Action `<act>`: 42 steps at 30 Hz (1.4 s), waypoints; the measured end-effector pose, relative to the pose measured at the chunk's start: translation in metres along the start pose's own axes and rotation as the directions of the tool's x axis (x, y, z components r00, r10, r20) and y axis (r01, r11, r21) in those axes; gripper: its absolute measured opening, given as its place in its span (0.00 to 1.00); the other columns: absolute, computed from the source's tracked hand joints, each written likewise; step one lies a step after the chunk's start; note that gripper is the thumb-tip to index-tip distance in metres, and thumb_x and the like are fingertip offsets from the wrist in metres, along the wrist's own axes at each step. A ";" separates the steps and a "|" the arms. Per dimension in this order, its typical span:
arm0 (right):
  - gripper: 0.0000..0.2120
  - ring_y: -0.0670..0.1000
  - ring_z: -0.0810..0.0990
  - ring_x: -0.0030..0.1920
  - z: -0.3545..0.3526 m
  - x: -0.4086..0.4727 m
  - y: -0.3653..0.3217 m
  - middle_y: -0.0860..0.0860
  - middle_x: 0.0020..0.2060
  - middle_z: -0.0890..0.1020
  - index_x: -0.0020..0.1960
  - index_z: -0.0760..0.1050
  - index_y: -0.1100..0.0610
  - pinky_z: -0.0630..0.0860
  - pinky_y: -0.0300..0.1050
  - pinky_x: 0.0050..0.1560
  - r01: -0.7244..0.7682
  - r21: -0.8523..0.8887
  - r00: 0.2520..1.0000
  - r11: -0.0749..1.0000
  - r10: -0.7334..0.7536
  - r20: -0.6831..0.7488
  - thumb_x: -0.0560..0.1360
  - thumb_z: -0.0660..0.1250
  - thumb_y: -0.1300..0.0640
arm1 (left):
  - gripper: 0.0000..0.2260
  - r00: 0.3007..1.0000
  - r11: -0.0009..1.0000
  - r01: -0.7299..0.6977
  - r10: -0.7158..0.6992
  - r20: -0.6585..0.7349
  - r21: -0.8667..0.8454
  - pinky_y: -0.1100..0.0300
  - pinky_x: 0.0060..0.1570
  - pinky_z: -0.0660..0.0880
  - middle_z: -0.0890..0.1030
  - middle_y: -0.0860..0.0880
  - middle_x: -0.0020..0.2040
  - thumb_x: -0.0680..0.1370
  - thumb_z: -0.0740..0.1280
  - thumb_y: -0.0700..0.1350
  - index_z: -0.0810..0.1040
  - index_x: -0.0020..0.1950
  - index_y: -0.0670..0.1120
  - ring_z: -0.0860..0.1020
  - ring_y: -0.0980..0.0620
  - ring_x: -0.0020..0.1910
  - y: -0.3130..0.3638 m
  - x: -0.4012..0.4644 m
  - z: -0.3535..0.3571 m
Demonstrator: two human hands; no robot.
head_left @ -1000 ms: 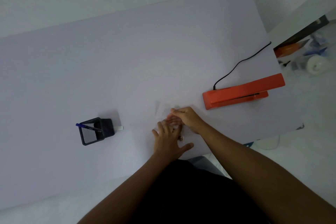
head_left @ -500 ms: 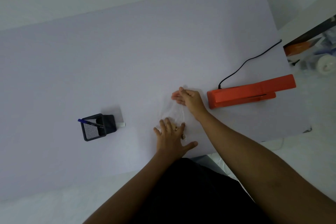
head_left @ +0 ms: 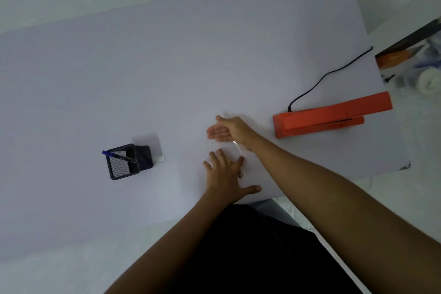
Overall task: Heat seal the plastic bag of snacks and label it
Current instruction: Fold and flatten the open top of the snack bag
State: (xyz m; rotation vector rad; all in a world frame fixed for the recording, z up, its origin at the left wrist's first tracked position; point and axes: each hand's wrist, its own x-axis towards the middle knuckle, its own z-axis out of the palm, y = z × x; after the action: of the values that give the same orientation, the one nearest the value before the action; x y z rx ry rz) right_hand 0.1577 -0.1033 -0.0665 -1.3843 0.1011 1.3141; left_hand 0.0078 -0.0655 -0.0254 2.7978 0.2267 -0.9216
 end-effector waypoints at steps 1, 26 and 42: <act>0.26 0.55 0.86 0.55 -0.003 0.006 -0.007 0.60 0.53 0.86 0.57 0.82 0.65 0.79 0.50 0.61 0.012 0.000 1.000 1.000 -0.012 -0.019 0.83 0.58 0.44 | 0.48 1.000 1.000 -0.002 0.002 -0.010 0.003 0.33 0.65 0.64 0.60 0.33 0.74 0.63 0.53 0.82 0.60 0.77 0.57 0.60 0.29 0.71 0.000 0.000 0.000; 0.19 0.59 0.84 0.58 -0.026 -0.021 0.006 0.63 0.56 0.84 0.60 0.80 0.68 0.76 0.55 0.66 0.102 -0.018 0.981 0.995 -0.104 -0.162 0.84 0.57 0.55 | 0.47 0.999 1.000 0.008 -0.009 0.054 0.003 0.31 0.66 0.61 0.56 0.34 0.76 0.64 0.54 0.82 0.58 0.77 0.58 0.56 0.28 0.73 0.000 0.003 -0.002; 0.25 0.52 0.81 0.56 -0.009 -0.055 0.027 0.54 0.59 0.81 0.67 0.73 0.58 0.79 0.48 0.61 -0.043 -0.357 0.825 0.933 -0.168 -0.540 0.71 0.70 0.70 | 0.48 0.999 1.000 0.005 -0.003 0.054 -0.025 0.31 0.66 0.61 0.55 0.32 0.76 0.63 0.53 0.82 0.57 0.77 0.59 0.54 0.28 0.74 -0.002 0.006 0.001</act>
State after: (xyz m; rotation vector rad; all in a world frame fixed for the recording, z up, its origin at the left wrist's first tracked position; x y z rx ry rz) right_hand 0.1242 -0.1518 -0.0470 -2.0485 0.2226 0.8473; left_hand 0.0112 -0.0636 -0.0303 2.7461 0.2345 -0.9866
